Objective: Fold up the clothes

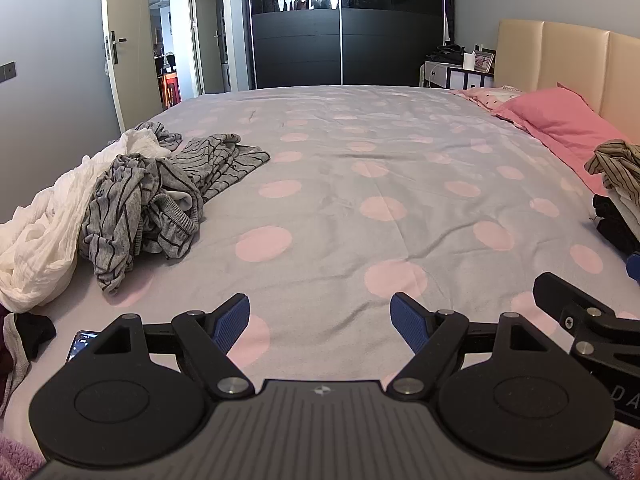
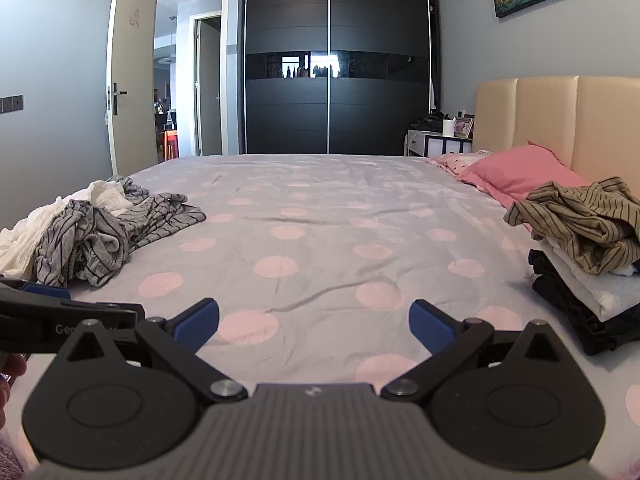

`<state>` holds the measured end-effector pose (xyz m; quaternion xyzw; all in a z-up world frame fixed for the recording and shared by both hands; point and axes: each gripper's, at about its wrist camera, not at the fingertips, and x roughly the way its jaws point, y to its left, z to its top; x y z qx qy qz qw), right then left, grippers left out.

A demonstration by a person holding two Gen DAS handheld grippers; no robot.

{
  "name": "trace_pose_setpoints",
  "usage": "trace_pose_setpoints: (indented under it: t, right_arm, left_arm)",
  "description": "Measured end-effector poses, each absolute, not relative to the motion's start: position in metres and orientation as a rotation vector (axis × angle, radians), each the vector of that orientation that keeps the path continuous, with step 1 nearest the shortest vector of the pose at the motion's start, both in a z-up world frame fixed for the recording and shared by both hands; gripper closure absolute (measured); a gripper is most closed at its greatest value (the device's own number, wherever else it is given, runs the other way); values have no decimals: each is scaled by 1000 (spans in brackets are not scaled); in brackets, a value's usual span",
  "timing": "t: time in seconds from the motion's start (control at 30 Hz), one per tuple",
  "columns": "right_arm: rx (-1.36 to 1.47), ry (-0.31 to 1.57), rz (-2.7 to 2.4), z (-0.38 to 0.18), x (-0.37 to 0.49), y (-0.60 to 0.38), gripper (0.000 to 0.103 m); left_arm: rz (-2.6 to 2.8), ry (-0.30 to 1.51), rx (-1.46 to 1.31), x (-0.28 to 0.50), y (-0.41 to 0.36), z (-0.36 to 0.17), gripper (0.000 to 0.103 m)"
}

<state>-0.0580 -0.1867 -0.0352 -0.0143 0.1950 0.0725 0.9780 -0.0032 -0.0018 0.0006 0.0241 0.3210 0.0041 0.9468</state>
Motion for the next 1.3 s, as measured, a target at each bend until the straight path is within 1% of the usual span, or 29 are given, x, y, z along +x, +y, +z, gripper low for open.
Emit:
trace_pose_setpoints:
  t: [1.3]
  right_arm:
    - [-26,436,135,-39,-57,-188,1]
  left_arm:
    - [5,675,36,-4,-3,-3,26]
